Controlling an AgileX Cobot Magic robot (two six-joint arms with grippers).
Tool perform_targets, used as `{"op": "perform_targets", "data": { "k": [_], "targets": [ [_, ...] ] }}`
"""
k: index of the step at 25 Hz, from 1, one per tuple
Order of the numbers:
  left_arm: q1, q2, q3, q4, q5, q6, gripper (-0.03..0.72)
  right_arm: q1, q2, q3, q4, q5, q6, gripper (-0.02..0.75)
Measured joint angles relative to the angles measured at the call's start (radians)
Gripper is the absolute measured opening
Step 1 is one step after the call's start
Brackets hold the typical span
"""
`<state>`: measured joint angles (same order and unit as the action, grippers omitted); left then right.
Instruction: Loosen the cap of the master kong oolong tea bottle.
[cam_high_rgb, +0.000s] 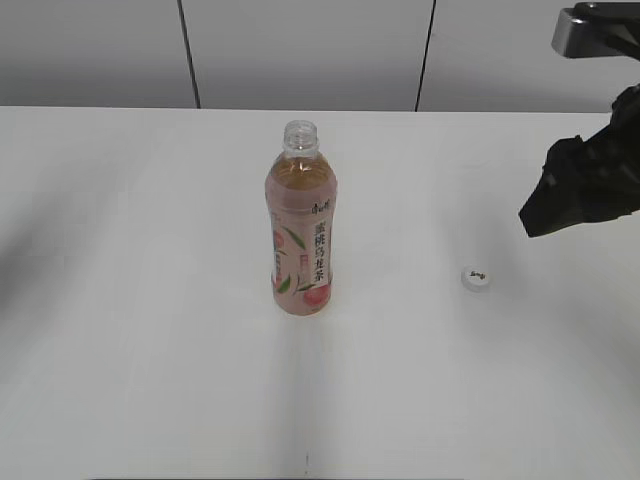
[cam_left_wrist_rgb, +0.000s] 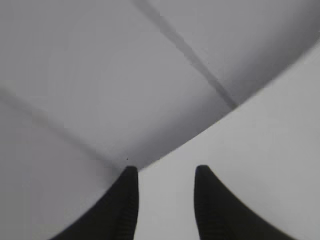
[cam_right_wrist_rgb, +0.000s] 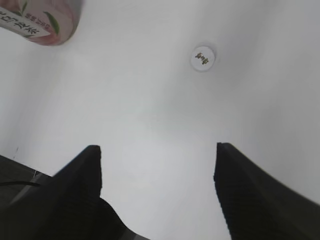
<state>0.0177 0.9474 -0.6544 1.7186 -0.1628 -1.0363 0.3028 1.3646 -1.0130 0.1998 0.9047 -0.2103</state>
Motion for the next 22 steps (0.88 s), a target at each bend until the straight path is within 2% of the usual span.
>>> {"op": "perform_targets", "data": {
  "k": [1,2,4,5,8,9,10,11,13,17,22],
  "targets": [
    [0.000,0.000,0.000,-0.111,0.153,-0.031,0.239,0.000,0.000,0.000,0.000,-0.005,0.000,0.529],
    [0.000,-0.002,0.000,-0.273,0.300,-0.047,0.239,0.000,0.000,0.000,0.000,-0.009,0.000,0.529],
    [0.004,-0.012,0.000,-0.589,0.467,0.003,0.239,0.000,0.000,0.000,0.000,-0.020,0.000,0.529],
    [0.004,-0.016,0.002,-0.780,0.491,0.115,0.239,0.000,0.000,0.000,0.000,-0.021,0.000,0.529],
    [-0.032,-0.051,0.010,-1.373,0.494,0.634,0.241,0.000,0.000,0.001,-0.005,-0.015,0.000,0.529],
    [-0.045,-0.067,0.010,-1.536,0.500,0.798,0.242,0.000,0.000,0.001,-0.011,-0.004,-0.001,0.528],
    [-0.053,-0.093,0.010,-1.651,0.514,0.912,0.244,0.000,0.000,0.001,-0.017,0.011,-0.001,0.529],
    [-0.057,-0.125,0.010,-1.712,0.529,0.971,0.251,0.000,0.000,0.001,-0.024,0.023,-0.001,0.529],
    [-0.058,-0.200,0.010,-1.765,0.588,1.036,0.286,0.000,-0.002,0.001,-0.030,0.048,-0.002,0.527],
    [-0.058,-0.276,0.009,-1.767,0.764,1.071,0.405,0.000,-0.042,0.013,-0.034,0.084,0.003,0.524],
    [-0.058,-0.382,0.009,-1.767,0.964,1.077,0.433,0.000,-0.184,0.088,-0.067,0.139,0.035,0.510]
  ]
}}
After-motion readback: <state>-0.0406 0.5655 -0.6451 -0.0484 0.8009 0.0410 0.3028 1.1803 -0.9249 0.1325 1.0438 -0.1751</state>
